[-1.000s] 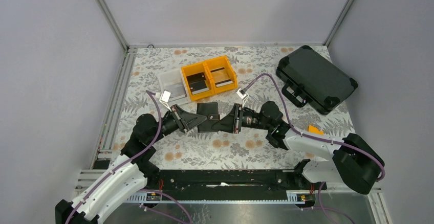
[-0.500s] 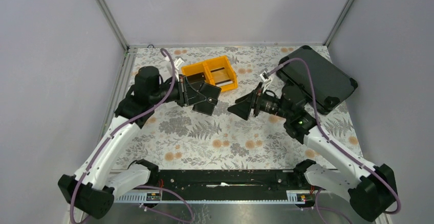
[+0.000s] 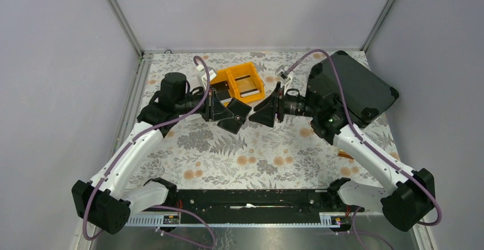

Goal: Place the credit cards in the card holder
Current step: Open the card holder at the center of the board.

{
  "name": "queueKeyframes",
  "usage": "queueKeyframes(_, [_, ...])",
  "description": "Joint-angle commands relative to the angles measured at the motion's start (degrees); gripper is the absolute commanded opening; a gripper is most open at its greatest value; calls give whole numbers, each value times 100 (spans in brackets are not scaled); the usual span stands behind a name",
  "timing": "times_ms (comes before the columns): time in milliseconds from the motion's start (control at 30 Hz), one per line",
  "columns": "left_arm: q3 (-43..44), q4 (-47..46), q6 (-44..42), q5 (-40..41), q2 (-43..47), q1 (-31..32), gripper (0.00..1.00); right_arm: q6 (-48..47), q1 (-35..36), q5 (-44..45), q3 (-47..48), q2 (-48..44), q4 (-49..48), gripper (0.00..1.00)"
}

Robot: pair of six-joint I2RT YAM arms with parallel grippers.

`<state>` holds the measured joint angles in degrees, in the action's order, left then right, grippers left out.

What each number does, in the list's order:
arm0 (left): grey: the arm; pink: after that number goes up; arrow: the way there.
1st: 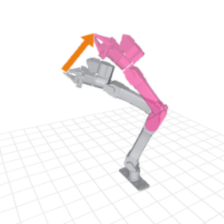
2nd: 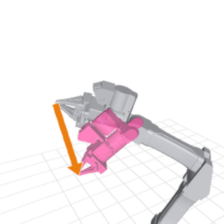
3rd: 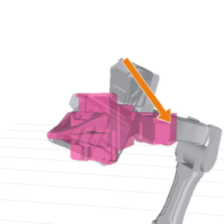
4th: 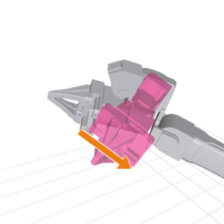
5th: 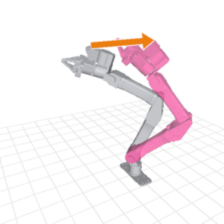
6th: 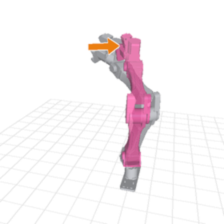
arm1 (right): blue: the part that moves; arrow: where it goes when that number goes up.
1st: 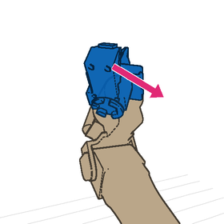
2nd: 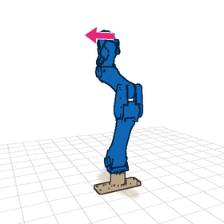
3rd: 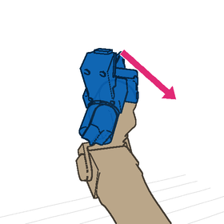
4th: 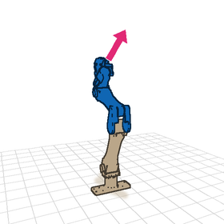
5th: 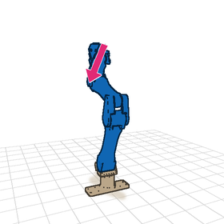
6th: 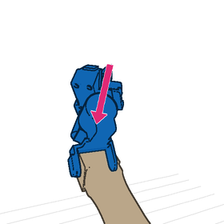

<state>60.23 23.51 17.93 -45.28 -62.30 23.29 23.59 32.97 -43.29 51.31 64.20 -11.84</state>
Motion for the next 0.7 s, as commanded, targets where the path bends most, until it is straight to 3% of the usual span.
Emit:
queueKeyframes(0, [-94,-206,-132,-508,-28,-4,0,3,88,-869,472,280,-15,68])
queueKeyframes(133, [-40,-120,-122,-505,-74,-17,0,-244,319,-731,645,537,390,63])
queueKeyframes(333, [-113,-354,69,-1132,-150,-17,0,-698,838,-130,806,871,786,57])
queueKeyframes(667, [-155,-424,-114,-1833,163,-9,0,-1174,844,462,686,728,1038,56])
